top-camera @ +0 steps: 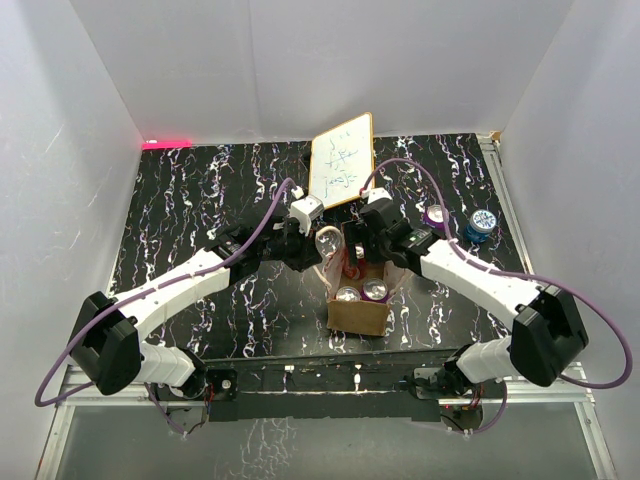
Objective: Take the beverage out of the canvas bag
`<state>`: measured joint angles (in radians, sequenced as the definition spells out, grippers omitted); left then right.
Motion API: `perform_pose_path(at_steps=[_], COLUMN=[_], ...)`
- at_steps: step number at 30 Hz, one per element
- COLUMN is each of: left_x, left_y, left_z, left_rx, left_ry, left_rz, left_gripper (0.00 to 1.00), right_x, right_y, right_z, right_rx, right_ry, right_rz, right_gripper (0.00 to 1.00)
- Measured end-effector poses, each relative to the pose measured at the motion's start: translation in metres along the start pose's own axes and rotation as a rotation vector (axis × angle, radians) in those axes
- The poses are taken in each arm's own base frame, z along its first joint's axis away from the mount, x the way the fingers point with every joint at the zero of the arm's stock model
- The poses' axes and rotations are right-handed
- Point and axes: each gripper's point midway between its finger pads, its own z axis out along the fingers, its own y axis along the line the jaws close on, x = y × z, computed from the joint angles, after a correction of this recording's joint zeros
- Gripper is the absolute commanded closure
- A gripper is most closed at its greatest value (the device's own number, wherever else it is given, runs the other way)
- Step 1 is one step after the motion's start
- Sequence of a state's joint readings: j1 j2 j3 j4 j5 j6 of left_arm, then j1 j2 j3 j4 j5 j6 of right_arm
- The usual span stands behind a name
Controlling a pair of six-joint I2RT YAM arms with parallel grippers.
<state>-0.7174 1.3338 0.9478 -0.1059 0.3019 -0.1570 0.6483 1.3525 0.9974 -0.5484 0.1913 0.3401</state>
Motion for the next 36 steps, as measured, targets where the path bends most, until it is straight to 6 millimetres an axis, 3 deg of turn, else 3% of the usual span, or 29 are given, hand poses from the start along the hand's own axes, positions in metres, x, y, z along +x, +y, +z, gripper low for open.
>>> perform_pose_path(at_steps=[12,22,26,33,36], left_x=[0.0,0.0,0.0,0.0,0.0], left_y=[0.0,0.001,0.001,0.001,0.0], left_z=[0.0,0.0,0.0,0.0,0.0], left_rx=[0.0,-0.006,-0.006,-0.002,0.0], left_ry=[0.0,-0.001,-0.001,-0.001,0.0], left_rz=[0.0,-0.001,-0.001,-0.002,-0.003], left_gripper=[1.0,1.0,1.0,1.0,1.0], right_x=[0.008,0.023,0.024,0.024,0.023], right_y=[0.01,0.015,0.017,0.017,0.016], right_z=[0.031,0.056,0.057,0.055,0.047], right_rx=[0.008,0.042,0.044,0.041,0.037], right_ry=[0.032,0.068,0.069,0.069,0.068], right_rz=[0.033,0.008,0.0,-0.006,-0.003], right_gripper=[0.1,0.21,0.33,0.65,0.69])
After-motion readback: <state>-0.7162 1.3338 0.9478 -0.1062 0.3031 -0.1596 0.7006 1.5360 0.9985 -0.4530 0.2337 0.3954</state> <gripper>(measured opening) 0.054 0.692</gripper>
